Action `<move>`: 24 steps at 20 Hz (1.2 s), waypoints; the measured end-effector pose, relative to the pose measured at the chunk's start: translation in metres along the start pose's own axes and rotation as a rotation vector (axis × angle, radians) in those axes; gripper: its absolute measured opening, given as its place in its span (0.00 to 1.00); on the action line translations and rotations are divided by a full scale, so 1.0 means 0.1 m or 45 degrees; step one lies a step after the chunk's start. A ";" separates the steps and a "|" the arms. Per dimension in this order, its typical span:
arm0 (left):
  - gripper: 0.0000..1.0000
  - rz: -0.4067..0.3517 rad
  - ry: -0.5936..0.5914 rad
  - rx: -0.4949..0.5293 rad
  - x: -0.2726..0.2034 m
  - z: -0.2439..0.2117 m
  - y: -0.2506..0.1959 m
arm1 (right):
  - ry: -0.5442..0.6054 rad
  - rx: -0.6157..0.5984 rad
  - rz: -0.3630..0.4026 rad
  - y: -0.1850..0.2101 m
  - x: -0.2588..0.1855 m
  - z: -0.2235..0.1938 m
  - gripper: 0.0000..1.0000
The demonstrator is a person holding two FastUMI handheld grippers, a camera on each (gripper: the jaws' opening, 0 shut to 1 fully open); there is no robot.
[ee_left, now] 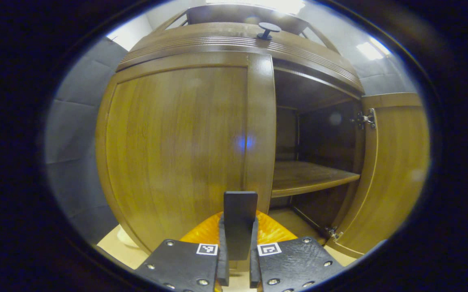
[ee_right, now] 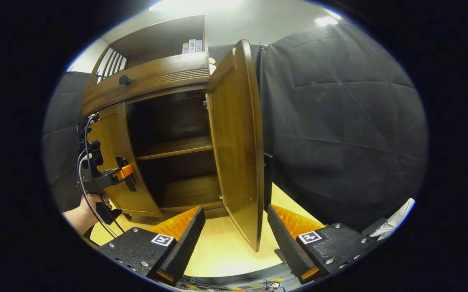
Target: Open the right door of the double-door shoe cabinet with the right hand, and open the left door with the left hand.
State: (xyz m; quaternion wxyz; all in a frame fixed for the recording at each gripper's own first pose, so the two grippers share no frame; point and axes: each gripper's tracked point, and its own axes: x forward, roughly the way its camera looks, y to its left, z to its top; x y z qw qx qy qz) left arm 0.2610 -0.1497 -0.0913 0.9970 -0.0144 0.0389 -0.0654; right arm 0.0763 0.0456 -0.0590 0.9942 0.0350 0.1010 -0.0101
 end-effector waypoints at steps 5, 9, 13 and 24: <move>0.19 -0.064 0.000 -0.002 -0.05 0.06 -0.01 | 0.014 0.078 0.073 0.27 0.09 -0.14 0.95; 0.29 -0.094 -0.015 -0.011 -0.08 0.13 -0.03 | 0.042 0.063 0.155 0.52 0.18 -0.21 0.92; 0.14 -0.091 -0.016 -0.030 -0.09 0.15 -0.02 | 0.033 0.056 0.228 0.79 0.26 -0.23 0.95; 0.28 0.004 -0.037 -0.024 -0.15 0.30 0.07 | 0.054 -0.025 0.396 1.26 0.36 -0.31 0.92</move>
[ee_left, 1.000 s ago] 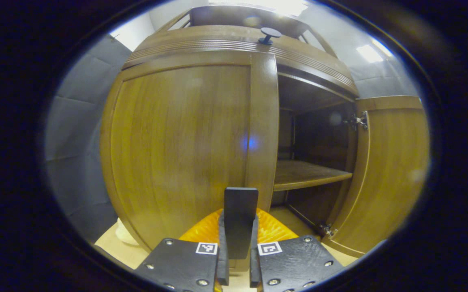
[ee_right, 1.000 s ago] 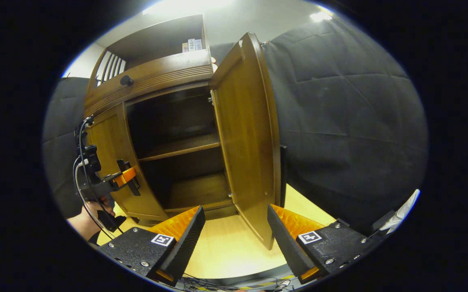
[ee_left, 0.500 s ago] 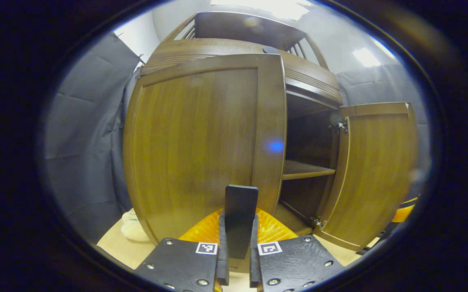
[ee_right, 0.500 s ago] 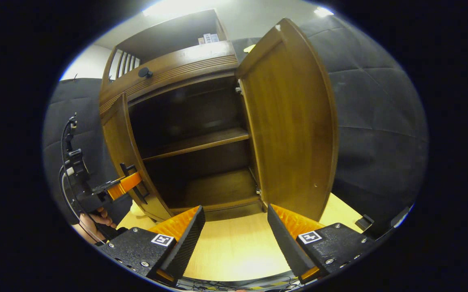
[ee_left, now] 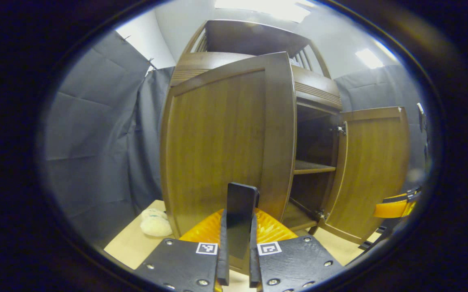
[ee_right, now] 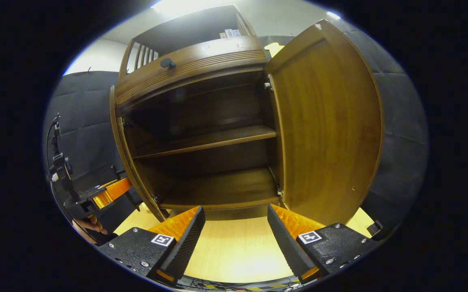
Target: Open the right door of the double-door shoe cabinet with the right hand, and open the left door with the left hand.
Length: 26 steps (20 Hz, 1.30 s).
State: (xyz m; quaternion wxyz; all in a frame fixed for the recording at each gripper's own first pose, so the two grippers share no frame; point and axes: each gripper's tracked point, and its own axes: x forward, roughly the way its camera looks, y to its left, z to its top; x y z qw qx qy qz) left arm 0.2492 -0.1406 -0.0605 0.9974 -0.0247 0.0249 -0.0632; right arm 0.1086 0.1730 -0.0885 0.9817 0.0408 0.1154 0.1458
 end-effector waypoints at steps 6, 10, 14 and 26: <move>0.27 0.114 -0.001 -0.033 -0.05 0.10 0.12 | 0.027 -0.049 0.114 0.31 0.10 -0.01 0.95; 0.14 0.208 -0.003 -0.031 -0.18 0.25 0.16 | 0.025 -0.074 0.179 0.45 0.17 0.01 0.96; 0.14 0.279 -0.035 0.016 -0.20 0.46 0.41 | 0.040 -0.084 0.218 0.51 0.23 -0.03 0.96; 0.02 0.208 0.035 0.132 -0.39 0.47 0.63 | 0.027 -0.165 0.230 0.49 0.27 0.10 0.96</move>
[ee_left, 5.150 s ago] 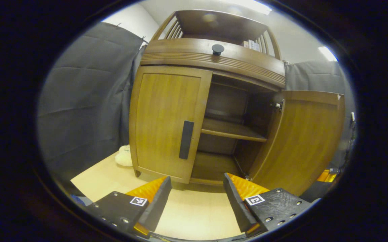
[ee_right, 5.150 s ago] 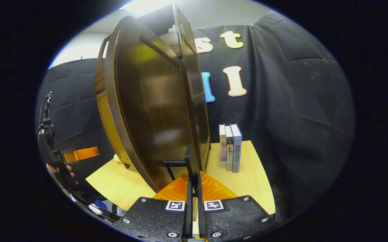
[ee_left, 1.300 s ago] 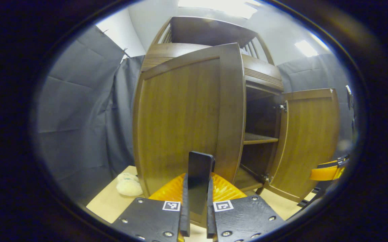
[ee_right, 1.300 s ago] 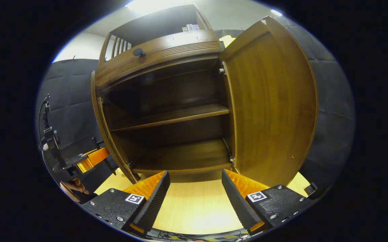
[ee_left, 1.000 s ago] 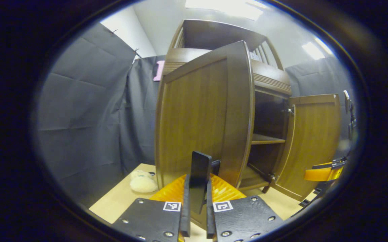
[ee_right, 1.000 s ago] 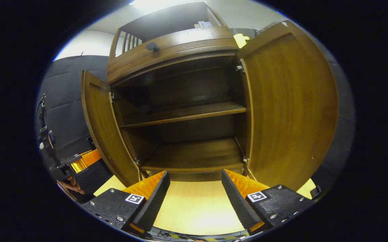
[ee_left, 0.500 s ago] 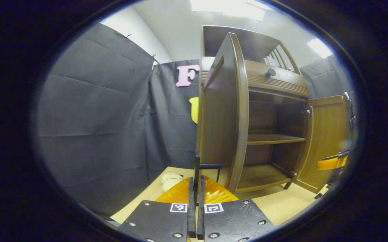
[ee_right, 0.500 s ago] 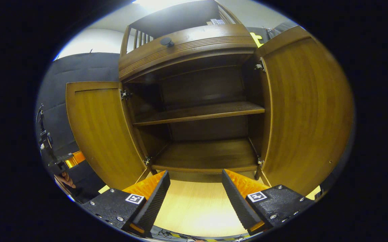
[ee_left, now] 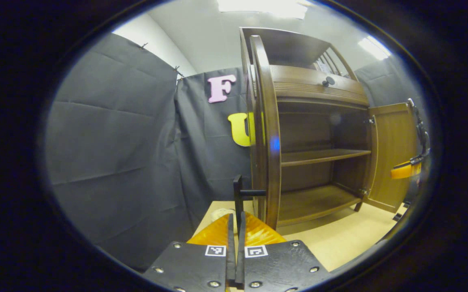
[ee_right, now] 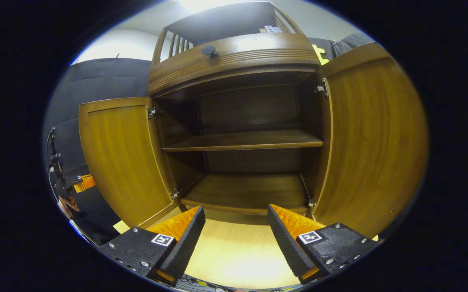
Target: Open the right door of the double-door shoe cabinet with the right hand, and open the left door with the left hand.
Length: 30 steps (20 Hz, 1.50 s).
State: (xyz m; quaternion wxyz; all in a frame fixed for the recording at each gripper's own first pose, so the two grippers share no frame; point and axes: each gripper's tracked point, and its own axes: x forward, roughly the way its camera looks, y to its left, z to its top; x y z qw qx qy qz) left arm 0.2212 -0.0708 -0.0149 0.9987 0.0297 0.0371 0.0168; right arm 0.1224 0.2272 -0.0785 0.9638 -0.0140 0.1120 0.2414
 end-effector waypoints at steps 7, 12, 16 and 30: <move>0.05 -0.010 0.013 -0.025 -0.01 -0.03 0.01 | 0.009 0.049 -0.047 -0.19 0.09 0.10 0.95; 0.02 0.014 0.004 -0.100 -0.02 -0.01 -0.06 | 0.027 0.040 -0.113 -0.37 -0.02 0.10 0.91; 0.02 0.052 0.020 -0.123 -0.08 -0.03 -0.06 | 0.040 0.056 -0.114 -0.46 -0.10 0.10 0.92; 0.05 0.308 -0.162 -0.064 -0.41 0.49 -0.17 | -0.130 -0.028 -0.082 -1.01 -0.78 0.43 0.92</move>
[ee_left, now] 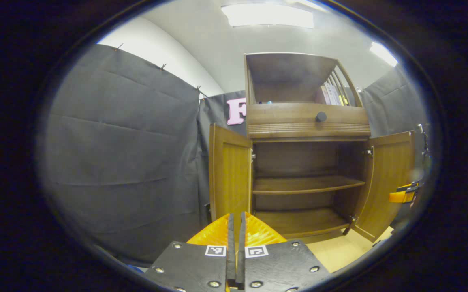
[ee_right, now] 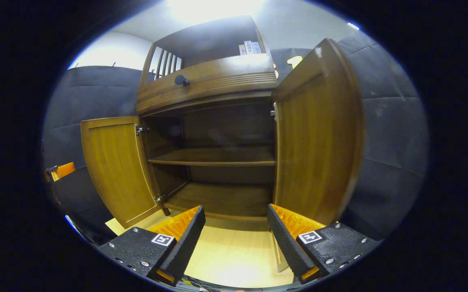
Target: Open the right door of the double-door shoe cabinet with the right hand, and open the left door with the left hand.
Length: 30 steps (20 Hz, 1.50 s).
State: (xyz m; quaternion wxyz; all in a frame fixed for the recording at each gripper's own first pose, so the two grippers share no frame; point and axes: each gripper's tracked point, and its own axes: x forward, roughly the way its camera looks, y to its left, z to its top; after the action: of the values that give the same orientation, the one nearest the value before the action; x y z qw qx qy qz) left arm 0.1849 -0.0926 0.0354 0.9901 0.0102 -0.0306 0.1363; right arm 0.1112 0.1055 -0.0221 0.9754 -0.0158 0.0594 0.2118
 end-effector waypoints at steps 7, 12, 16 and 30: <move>1.00 0.122 0.062 -0.122 -0.08 0.03 -0.24 | -0.029 0.012 -0.019 -0.17 -0.48 -0.12 0.95; 0.99 0.094 0.095 -0.230 -0.05 0.08 -0.44 | -0.060 0.089 -0.060 -0.27 -0.61 -0.14 0.92; 0.99 0.021 0.092 -0.229 -0.05 0.11 -0.50 | -0.072 0.109 -0.063 -0.32 -0.57 -0.05 0.92; 0.99 -0.047 0.002 -0.112 0.25 -0.01 -0.49 | -0.062 0.047 -0.222 0.32 -0.43 0.07 0.90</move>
State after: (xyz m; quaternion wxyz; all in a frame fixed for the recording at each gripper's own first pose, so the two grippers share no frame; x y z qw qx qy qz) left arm 0.2217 -0.1328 0.0351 0.9920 -0.0330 -0.0355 0.1165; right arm 0.0596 0.1177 -0.0100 0.9914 0.0023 0.0378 0.1252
